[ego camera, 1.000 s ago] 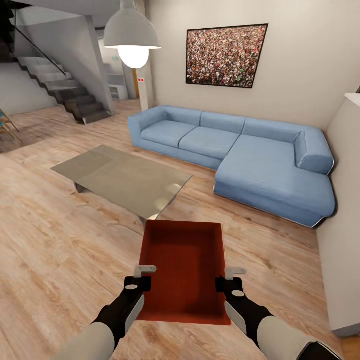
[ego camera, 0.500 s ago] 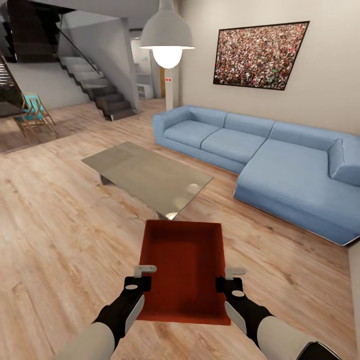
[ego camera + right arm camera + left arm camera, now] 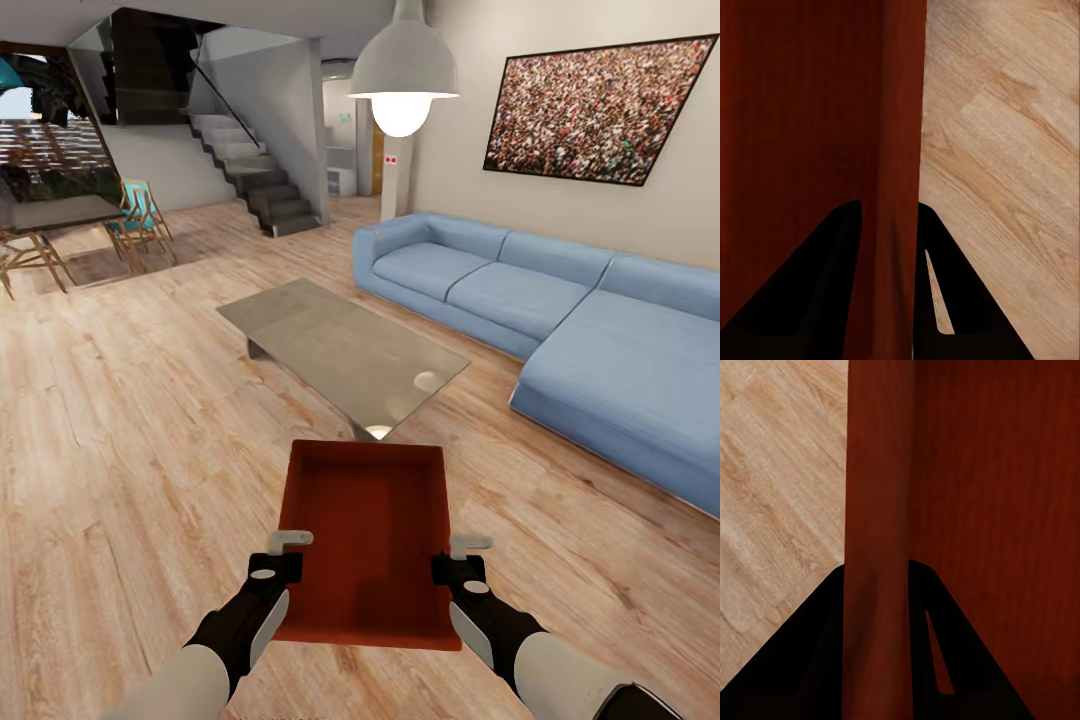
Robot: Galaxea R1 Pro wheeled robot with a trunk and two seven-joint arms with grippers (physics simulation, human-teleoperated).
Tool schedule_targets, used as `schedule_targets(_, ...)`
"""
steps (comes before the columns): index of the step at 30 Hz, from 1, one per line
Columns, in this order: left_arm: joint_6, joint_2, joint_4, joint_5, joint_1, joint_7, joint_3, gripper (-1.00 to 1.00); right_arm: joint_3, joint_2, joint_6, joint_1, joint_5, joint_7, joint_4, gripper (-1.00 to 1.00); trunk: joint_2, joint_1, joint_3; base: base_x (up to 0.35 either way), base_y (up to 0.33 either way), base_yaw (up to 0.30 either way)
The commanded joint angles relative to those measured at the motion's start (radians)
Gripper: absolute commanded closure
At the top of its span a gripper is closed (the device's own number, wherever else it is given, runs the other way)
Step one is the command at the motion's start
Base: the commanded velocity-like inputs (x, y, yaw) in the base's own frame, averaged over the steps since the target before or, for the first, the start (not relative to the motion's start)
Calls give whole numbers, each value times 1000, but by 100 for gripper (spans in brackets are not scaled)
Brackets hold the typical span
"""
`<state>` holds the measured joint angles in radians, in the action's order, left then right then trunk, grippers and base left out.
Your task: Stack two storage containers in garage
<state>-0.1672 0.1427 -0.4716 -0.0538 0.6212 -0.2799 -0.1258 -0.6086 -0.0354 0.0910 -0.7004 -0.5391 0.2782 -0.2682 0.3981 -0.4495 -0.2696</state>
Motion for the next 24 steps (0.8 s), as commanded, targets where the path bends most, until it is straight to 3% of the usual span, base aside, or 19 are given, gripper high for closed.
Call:
schedule_targets(1, -40, -2, 1, -31, 0, -12, -17, 100, 17, 8, 21, -2, 10, 22, -2, 100, 2, -1, -2, 0, 0, 300)
schedule_targets(24, -39, -2, 2, -30, 0, -12, -17, 100, 16, 8, 21, -2, 10, 21, -2, 100, 2, -1, -2, 0, 0, 300)
